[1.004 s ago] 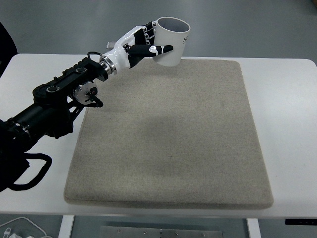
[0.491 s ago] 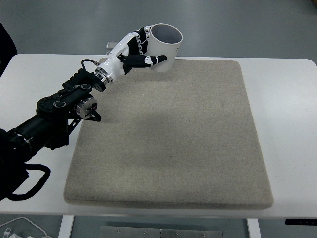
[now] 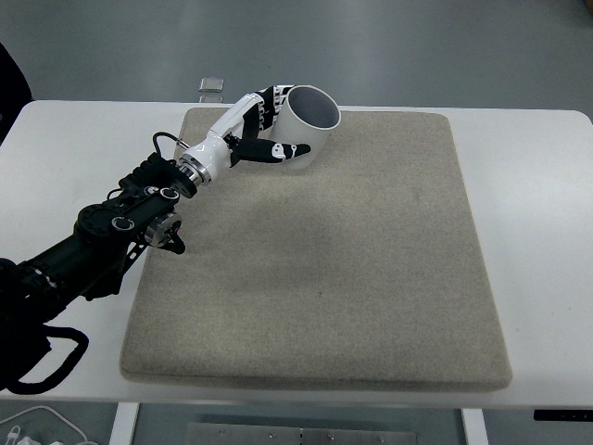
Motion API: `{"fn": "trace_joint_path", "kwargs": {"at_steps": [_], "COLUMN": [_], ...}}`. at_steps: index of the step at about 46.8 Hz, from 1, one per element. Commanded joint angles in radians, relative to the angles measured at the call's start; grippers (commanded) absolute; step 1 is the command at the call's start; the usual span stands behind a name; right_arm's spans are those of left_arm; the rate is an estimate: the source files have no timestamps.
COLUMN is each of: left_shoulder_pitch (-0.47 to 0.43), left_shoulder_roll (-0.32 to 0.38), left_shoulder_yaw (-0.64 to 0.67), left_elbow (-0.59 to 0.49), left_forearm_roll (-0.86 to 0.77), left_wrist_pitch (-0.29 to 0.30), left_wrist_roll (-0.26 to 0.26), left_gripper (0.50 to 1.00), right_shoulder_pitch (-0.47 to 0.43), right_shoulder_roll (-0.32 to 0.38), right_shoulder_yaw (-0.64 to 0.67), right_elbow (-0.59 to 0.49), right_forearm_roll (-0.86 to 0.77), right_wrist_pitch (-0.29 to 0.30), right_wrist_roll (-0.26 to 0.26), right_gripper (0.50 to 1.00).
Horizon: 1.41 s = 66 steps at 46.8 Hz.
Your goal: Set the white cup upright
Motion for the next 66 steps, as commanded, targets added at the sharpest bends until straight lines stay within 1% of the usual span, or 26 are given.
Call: {"fn": "trace_joint_path", "kwargs": {"at_steps": [1,21,26,28,32,37,41,43,44,46,49,50,53,55,60,63,66], "left_shoulder_pitch": [0.001,0.048,0.061,0.062,0.065,0.071,0.073,0.073,0.073,0.073,0.076,0.076,0.076,0.076,0.076,0.076,0.076], "left_shoulder_roll": [0.000,-0.003,-0.003,-0.003,-0.003,-0.003,-0.003,-0.003,-0.003,-0.003,-0.002,-0.003,-0.002,-0.002,0.000,0.000,0.000], "left_shoulder_yaw": [0.019,0.019,0.018,0.015,0.013,0.012,0.012,0.012,0.012,0.012,0.012,0.012,0.010,0.010,0.007,0.005,0.005], "left_elbow": [0.000,-0.008,-0.010,-0.017,-0.036,-0.043,-0.043,-0.043,-0.043,-0.043,-0.043,-0.045,-0.045,-0.045,-0.045,-0.045,-0.045], "left_forearm_roll": [-0.002,-0.012,-0.014,-0.015,-0.028,-0.058,-0.083,-0.092,-0.097,-0.101,-0.104,-0.107,-0.110,-0.110,-0.110,-0.110,-0.110], "left_wrist_pitch": [0.015,0.018,0.018,0.018,0.018,0.018,0.018,0.018,0.018,0.018,0.018,0.018,0.018,0.018,0.018,0.018,0.017], "left_wrist_roll": [0.000,0.000,0.000,0.000,0.000,0.000,0.000,0.000,0.000,0.000,0.000,0.000,0.000,0.000,0.000,0.000,0.000], "left_gripper": [0.516,0.521,0.531,0.544,0.600,0.690,0.750,0.801,0.818,0.848,0.866,0.878,0.936,0.953,0.966,0.992,0.992], "right_shoulder_pitch": [0.000,0.000,0.000,0.000,0.000,0.000,0.000,0.000,0.000,0.000,0.000,0.000,0.000,0.000,0.000,0.000,0.000], "right_shoulder_roll": [0.000,0.000,0.000,0.000,0.000,0.000,0.000,0.000,0.000,0.000,0.000,0.000,0.000,0.000,0.000,0.000,0.000], "right_shoulder_yaw": [0.000,0.000,0.000,0.000,0.000,0.000,0.000,0.000,0.000,0.000,0.000,0.000,0.000,0.000,0.000,0.000,0.000], "right_elbow": [0.000,0.000,0.000,0.000,0.000,0.000,0.000,0.000,0.000,0.000,0.000,0.000,0.000,0.000,0.000,0.000,0.000], "right_forearm_roll": [0.000,0.000,0.000,0.000,0.000,0.000,0.000,0.000,0.000,0.000,0.000,0.000,0.000,0.000,0.000,0.000,0.000], "right_wrist_pitch": [0.000,0.000,0.000,0.000,0.000,0.000,0.000,0.000,0.000,0.000,0.000,0.000,0.000,0.000,0.000,0.000,0.000], "right_wrist_roll": [0.000,0.000,0.000,0.000,0.000,0.000,0.000,0.000,0.000,0.000,0.000,0.000,0.000,0.000,0.000,0.000,0.000], "right_gripper": [0.930,0.930,0.930,0.930,0.930,0.930,0.930,0.930,0.930,0.930,0.928,0.930,0.930,0.930,0.930,0.930,0.930]}}
